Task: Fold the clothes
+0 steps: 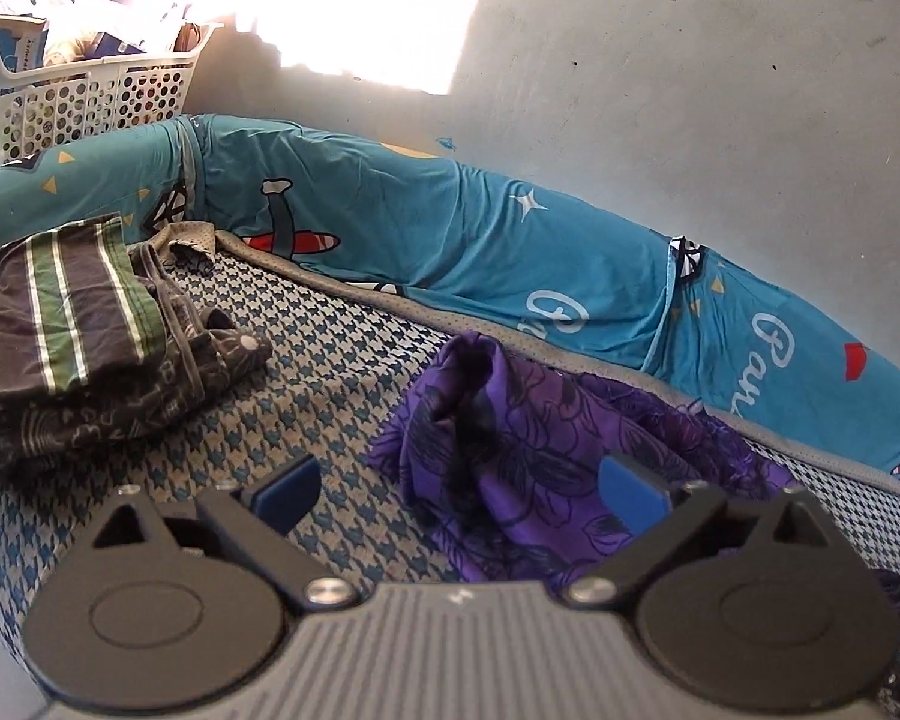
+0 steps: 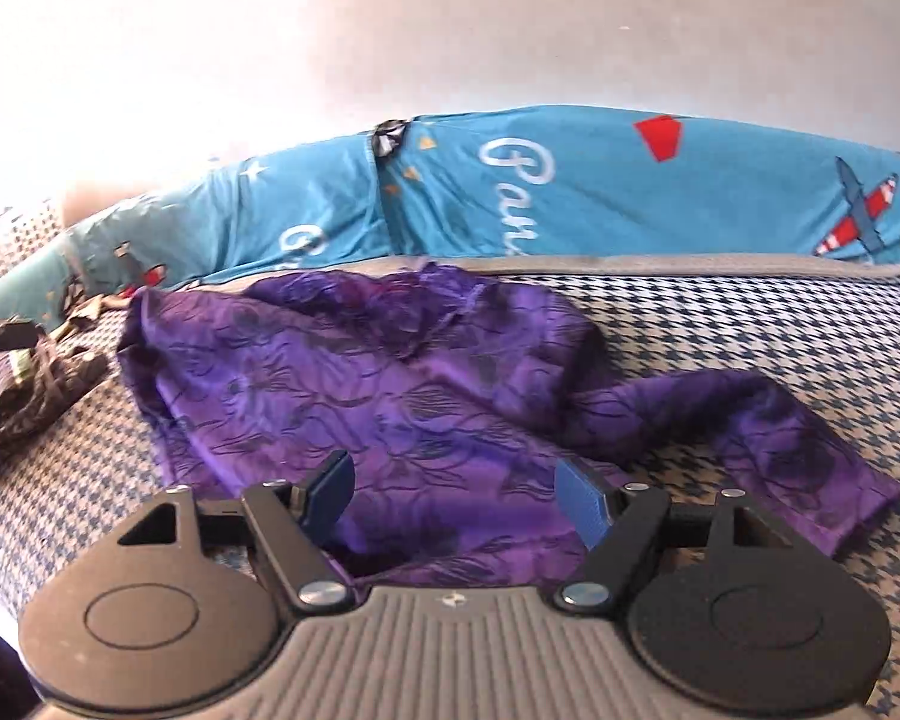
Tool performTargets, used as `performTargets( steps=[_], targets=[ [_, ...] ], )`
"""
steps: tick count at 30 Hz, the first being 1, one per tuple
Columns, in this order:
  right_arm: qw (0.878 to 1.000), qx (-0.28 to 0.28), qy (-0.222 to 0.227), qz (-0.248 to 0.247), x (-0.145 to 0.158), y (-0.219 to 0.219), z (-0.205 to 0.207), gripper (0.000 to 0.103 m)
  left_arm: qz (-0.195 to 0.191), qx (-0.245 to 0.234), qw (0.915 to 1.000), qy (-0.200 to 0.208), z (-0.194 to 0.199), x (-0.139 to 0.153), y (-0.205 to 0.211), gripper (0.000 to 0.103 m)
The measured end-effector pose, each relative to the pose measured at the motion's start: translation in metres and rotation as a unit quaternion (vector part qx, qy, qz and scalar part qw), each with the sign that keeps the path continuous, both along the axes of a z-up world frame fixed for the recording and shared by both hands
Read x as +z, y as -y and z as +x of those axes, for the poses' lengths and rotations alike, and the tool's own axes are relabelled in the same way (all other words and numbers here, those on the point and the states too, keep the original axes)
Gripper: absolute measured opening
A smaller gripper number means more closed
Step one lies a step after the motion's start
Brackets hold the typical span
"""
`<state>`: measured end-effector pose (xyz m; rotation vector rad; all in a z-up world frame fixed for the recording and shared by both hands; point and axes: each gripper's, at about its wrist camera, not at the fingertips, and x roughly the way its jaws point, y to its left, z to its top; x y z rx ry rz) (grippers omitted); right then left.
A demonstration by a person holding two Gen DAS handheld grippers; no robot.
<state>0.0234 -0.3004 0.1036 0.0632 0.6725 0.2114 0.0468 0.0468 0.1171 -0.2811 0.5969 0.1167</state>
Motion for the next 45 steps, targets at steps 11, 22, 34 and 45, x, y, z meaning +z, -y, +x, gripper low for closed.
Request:
performTargets(
  steps=[11, 22, 34, 45],
  targets=[
    [0.99, 0.137, -0.018, -0.008, -0.039, -0.101, 0.017, 0.061, -0.006, -0.005, 0.9992, -0.038, 0.028, -0.027, -0.023, 0.103],
    [0.983, 0.174, -0.032, -0.041, -0.065, -0.155, 0.033, 0.061, 0.0, -0.007, 0.9976, -0.068, 0.031, -0.041, -0.031, 0.103],
    [0.976, 0.175, -0.049, -0.12, -0.1, -0.192, 0.051, 0.061, -0.021, 0.022, 0.9963, -0.08, 0.03, -0.047, -0.053, 0.103],
    [0.978, 0.164, -0.043, -0.122, -0.113, -0.2, 0.066, 0.029, -0.03, 0.041, 0.9948, -0.089, 0.021, -0.051, -0.079, 0.103]
  ],
)
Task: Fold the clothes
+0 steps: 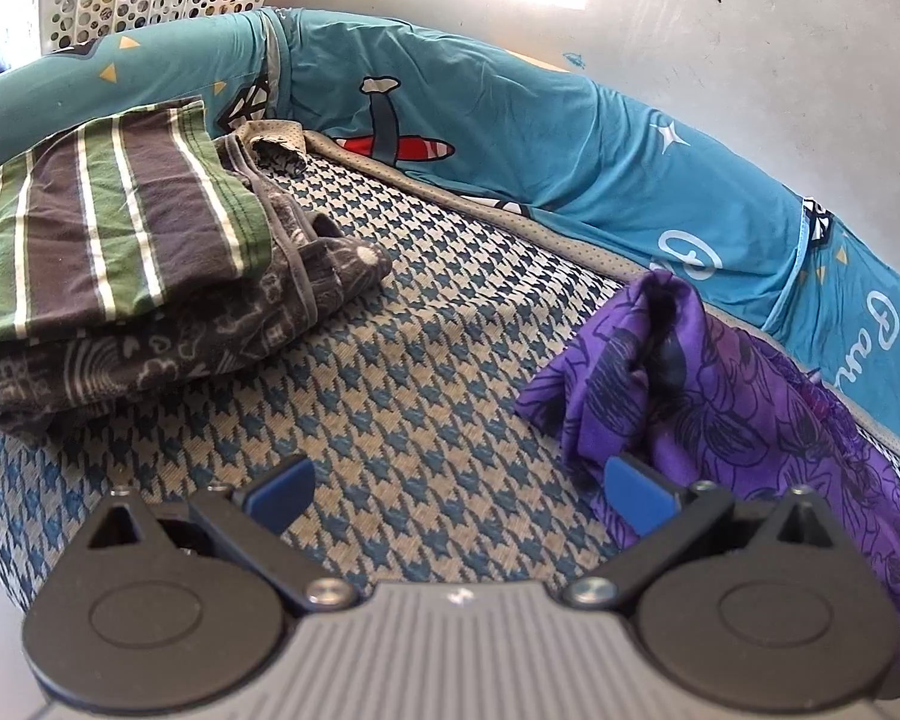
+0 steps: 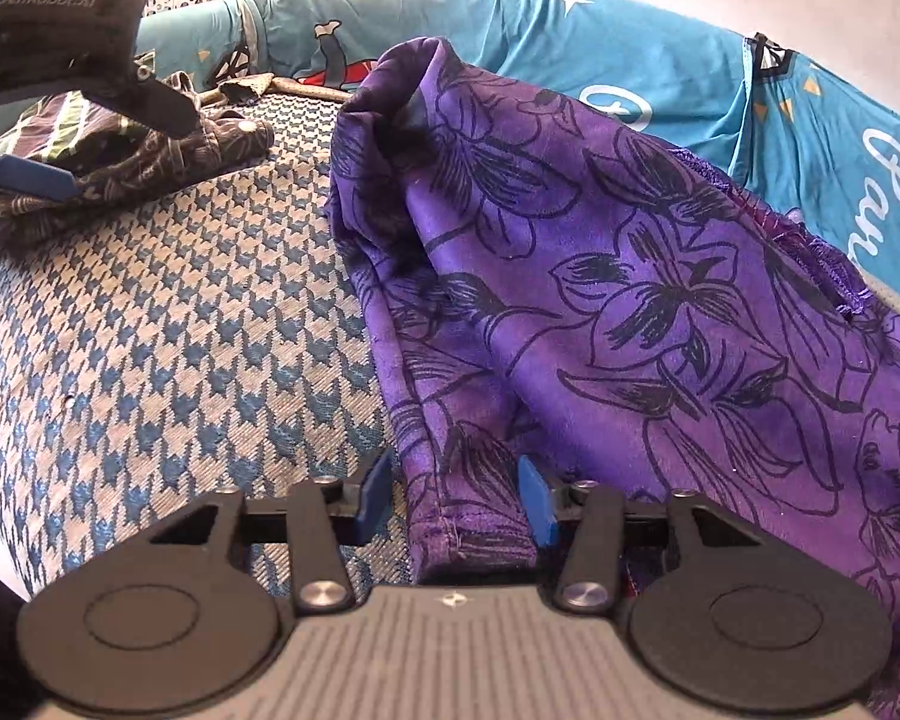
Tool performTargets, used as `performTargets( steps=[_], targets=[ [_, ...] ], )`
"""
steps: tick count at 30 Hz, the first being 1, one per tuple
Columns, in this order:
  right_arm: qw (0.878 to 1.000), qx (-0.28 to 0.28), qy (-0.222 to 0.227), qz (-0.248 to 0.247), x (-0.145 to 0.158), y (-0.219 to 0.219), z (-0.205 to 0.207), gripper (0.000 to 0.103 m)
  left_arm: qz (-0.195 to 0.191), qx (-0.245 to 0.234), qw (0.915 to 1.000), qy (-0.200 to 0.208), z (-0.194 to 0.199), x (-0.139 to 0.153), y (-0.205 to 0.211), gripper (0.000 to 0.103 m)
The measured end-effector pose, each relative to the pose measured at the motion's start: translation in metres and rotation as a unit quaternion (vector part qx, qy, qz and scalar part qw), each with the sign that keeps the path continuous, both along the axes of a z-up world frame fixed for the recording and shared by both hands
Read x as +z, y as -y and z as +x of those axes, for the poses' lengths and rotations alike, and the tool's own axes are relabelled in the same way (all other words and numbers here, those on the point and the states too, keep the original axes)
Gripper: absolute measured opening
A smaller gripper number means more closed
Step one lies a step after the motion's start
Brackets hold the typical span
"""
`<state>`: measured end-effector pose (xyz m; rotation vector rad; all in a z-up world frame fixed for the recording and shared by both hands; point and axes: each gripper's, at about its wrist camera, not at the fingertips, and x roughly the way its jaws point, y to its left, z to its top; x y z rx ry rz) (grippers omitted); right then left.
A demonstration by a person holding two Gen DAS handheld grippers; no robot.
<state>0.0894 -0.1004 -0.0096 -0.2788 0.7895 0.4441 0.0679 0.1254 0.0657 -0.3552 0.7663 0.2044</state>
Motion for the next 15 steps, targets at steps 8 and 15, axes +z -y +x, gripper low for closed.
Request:
performTargets(
  steps=[8, 15],
  targets=[
    [0.997, -0.042, -0.021, 0.057, 0.007, 0.007, 0.012, 0.009, 0.006, -0.024, 0.9997, 0.001, -0.007, 0.001, -0.01, 0.103],
    [0.98, -0.037, -0.048, 0.191, 0.035, 0.021, 0.013, 0.009, -0.066, -0.056, 0.9958, -0.03, -0.004, -0.014, -0.014, 0.103]
  ],
)
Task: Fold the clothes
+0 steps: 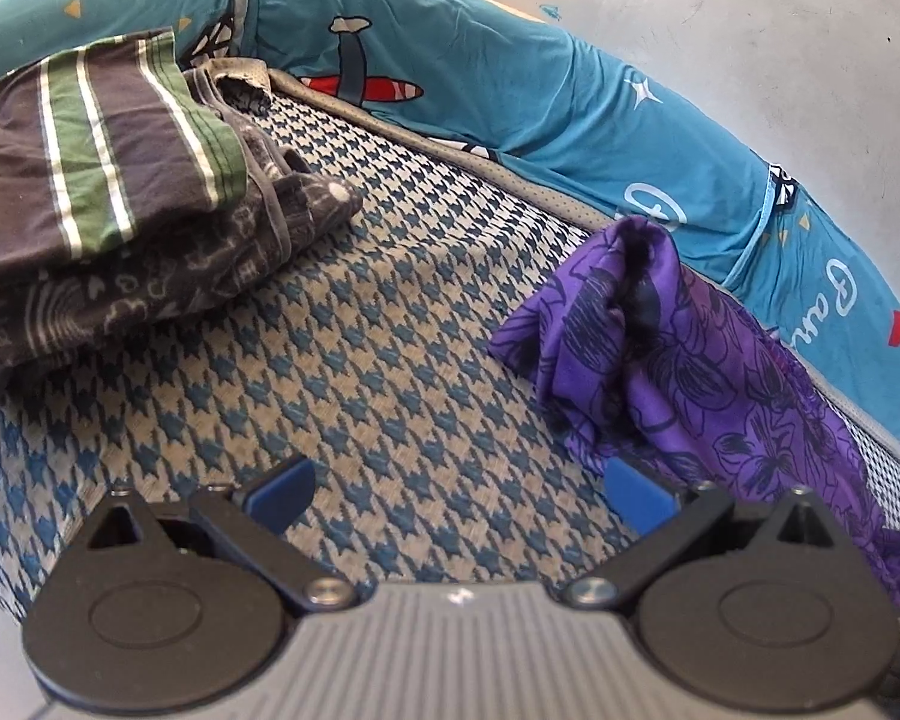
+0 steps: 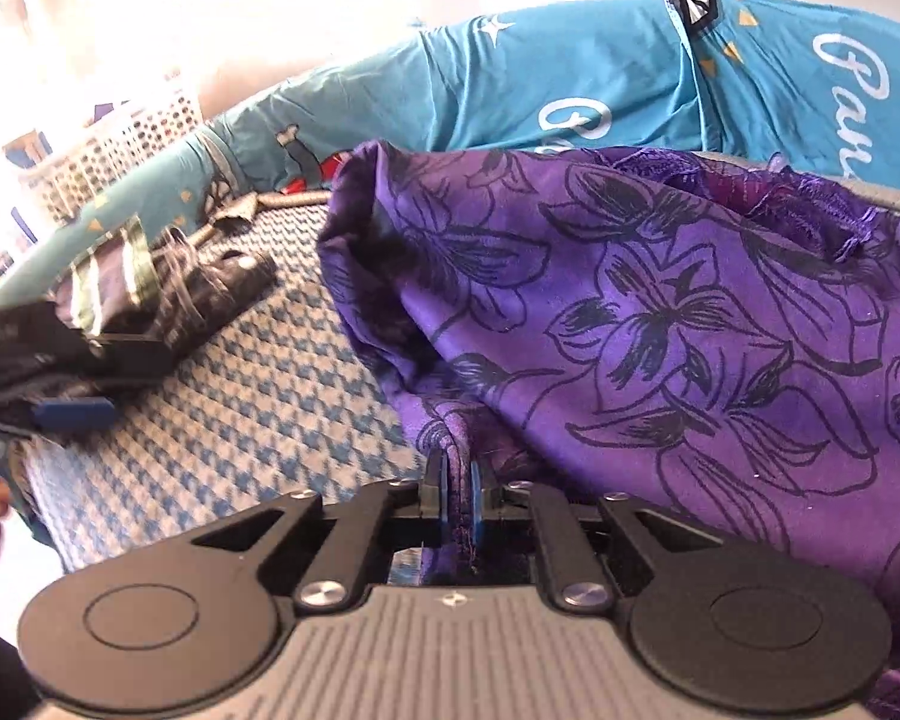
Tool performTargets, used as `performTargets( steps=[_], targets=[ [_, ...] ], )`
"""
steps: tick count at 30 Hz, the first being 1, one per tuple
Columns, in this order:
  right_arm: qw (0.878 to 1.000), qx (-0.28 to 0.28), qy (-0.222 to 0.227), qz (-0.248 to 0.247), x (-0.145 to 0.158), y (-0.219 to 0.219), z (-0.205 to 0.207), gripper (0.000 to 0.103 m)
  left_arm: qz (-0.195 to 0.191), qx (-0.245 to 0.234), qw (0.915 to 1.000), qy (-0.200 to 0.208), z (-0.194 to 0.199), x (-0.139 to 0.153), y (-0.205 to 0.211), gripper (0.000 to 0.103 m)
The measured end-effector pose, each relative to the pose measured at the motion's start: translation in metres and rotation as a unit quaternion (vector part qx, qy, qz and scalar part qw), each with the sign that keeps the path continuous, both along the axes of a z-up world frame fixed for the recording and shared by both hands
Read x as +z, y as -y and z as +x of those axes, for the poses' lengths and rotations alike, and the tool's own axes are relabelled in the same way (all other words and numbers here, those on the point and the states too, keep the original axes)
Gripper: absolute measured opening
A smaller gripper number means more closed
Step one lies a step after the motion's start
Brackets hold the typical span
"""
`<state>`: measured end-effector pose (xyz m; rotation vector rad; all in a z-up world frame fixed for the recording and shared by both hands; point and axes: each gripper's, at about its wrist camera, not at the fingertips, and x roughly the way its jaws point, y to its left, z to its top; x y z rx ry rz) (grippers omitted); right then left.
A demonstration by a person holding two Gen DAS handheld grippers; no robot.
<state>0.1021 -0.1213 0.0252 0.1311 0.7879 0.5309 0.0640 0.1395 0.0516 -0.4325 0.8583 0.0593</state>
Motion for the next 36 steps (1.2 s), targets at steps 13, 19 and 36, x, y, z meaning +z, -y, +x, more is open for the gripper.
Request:
performTargets(
  steps=[13, 19, 36],
  targets=[
    [0.985, 0.146, 0.023, 0.092, 0.031, -0.025, -0.035, 0.009, -0.144, -0.051, 0.9869, -0.052, 0.018, -0.029, 0.018, 0.103],
    [0.98, 0.176, 0.03, 0.093, 0.035, -0.03, -0.04, 0.009, -0.136, -0.072, 0.9874, -0.039, 0.021, -0.026, 0.032, 0.102],
    [0.984, 0.158, 0.036, 0.08, 0.04, -0.017, -0.039, 0.023, -0.039, 0.022, 0.998, -0.045, 0.026, -0.028, 0.01, 0.02]
  ],
)
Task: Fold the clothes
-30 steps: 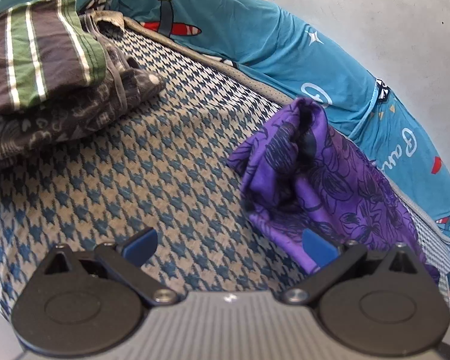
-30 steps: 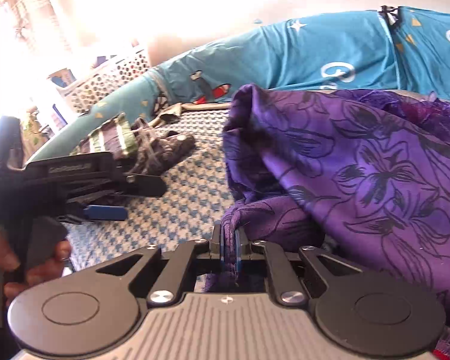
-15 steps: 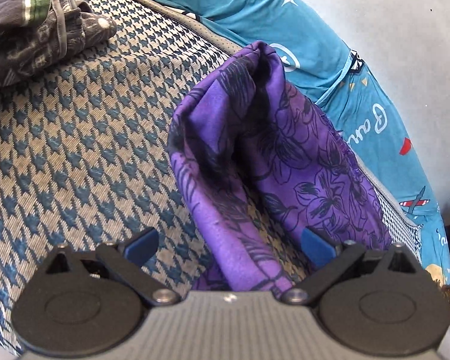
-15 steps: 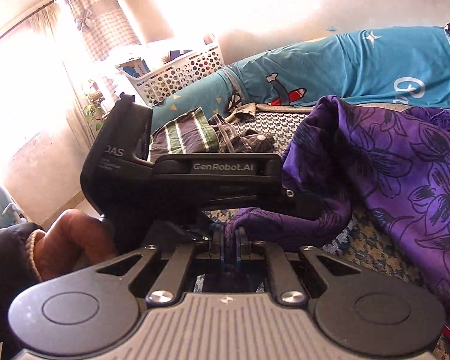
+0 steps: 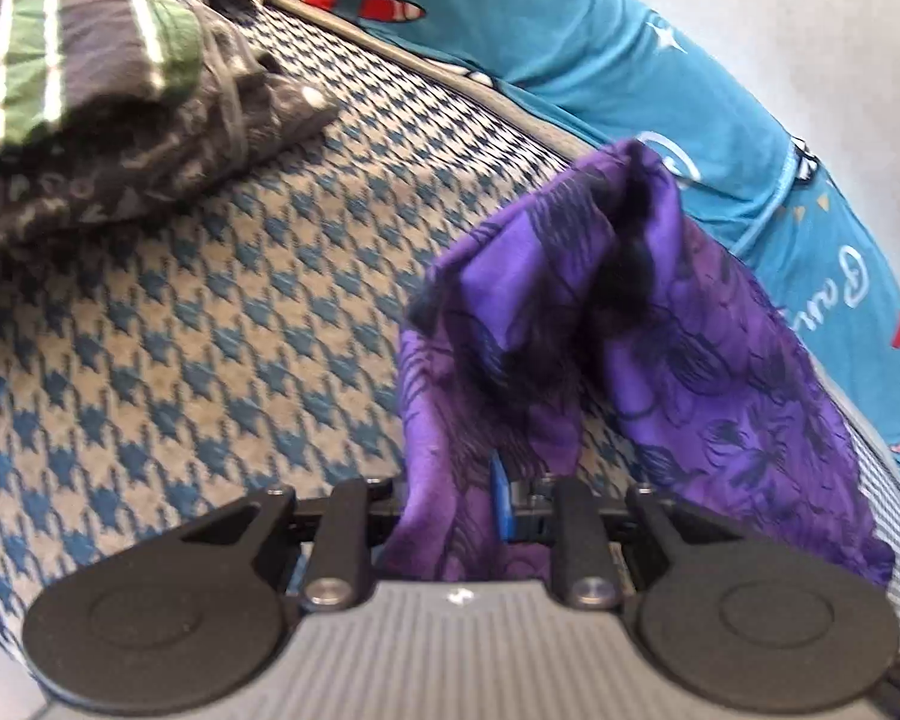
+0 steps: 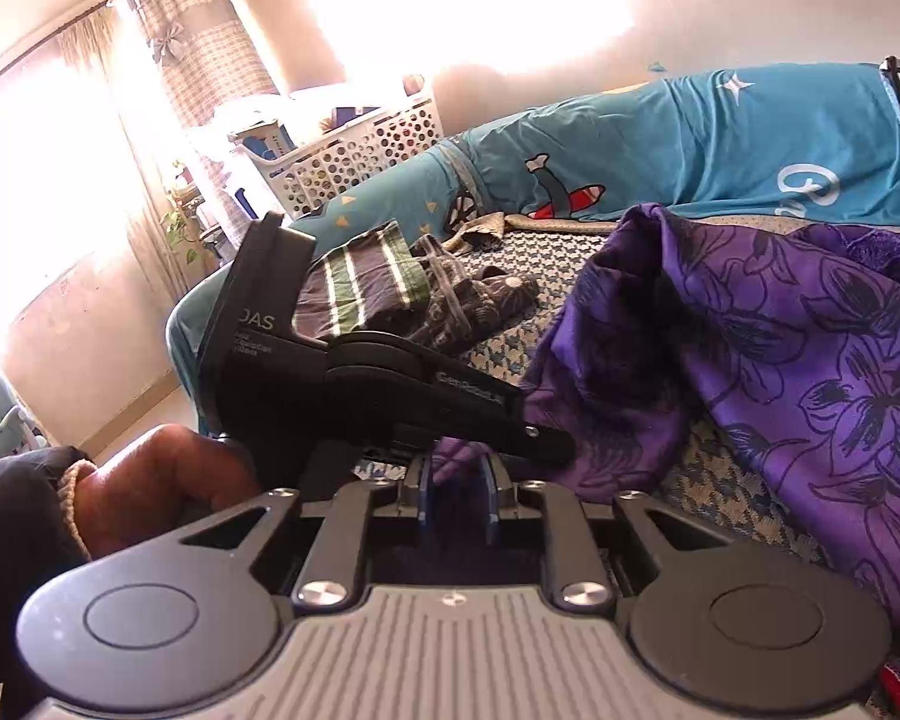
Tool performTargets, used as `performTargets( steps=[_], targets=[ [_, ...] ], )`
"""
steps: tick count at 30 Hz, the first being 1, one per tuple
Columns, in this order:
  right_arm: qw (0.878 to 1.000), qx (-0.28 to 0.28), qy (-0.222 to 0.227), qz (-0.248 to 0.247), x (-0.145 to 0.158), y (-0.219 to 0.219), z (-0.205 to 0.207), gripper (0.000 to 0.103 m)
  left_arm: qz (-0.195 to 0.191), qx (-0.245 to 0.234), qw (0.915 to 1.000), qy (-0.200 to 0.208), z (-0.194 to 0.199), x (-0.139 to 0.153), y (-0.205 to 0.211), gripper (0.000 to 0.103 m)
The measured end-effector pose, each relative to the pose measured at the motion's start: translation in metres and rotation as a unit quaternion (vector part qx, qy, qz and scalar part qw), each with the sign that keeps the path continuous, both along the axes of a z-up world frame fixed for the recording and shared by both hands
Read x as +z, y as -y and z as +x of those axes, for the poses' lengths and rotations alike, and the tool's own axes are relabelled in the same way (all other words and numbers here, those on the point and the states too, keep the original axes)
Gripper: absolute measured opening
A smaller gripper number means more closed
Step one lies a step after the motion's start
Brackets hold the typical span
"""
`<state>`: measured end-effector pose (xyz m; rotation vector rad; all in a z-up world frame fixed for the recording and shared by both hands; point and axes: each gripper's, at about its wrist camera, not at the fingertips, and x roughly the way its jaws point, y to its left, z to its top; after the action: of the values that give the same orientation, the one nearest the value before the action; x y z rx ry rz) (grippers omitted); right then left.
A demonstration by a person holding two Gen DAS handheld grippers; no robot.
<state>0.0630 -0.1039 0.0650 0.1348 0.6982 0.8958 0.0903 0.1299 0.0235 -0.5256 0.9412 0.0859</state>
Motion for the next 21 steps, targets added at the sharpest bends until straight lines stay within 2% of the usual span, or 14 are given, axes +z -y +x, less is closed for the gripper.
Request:
performTargets(
  steps=[2, 5, 7, 8, 9, 10, 12, 14, 21],
  targets=[
    [1.0, -0.018, -0.006, -0.013, -0.002, 0.004, 0.004, 0.027, 0.012, 0.036, 0.9993, -0.003, 0.001, 0.002, -0.014, 0.02],
    [0.997, -0.055, -0.016, -0.042, -0.006, 0.012, 0.01, 0.034, 0.074, 0.093, 0.9928, 0.009, 0.001, 0.013, -0.032, 0.02],
    [0.994, -0.078, -0.017, -0.068, -0.009, 0.019, 0.013, 0.037, 0.128, 0.133, 0.9826, 0.026, 0.0, 0.025, -0.043, 0.025],
    [0.993, -0.088, -0.019, -0.081, -0.011, 0.023, 0.015, 0.037, 0.153, 0.158, 0.9751, 0.031, -0.001, 0.029, -0.048, 0.031],
    [0.991, -0.095, -0.021, -0.088, -0.012, 0.028, 0.016, 0.037, 0.182, 0.182, 0.9659, 0.034, -0.002, 0.033, -0.054, 0.032],
    [0.99, -0.101, -0.023, -0.093, -0.013, 0.034, 0.017, 0.037, 0.194, 0.194, 0.9608, 0.036, -0.003, 0.036, -0.059, 0.034],
    [0.988, -0.11, -0.027, -0.102, -0.013, 0.043, 0.017, 0.037, 0.161, 0.207, 0.9637, 0.051, -0.008, 0.04, -0.071, 0.044],
    [0.986, -0.114, -0.023, -0.116, -0.013, 0.05, 0.015, 0.037, 0.127, 0.211, 0.9671, 0.063, -0.012, 0.042, -0.079, 0.059],
    [0.968, -0.14, 0.054, -0.203, -0.013, 0.066, 0.0, 0.039, 0.089, 0.158, 0.9818, 0.056, -0.005, 0.036, -0.056, 0.063]
  ],
)
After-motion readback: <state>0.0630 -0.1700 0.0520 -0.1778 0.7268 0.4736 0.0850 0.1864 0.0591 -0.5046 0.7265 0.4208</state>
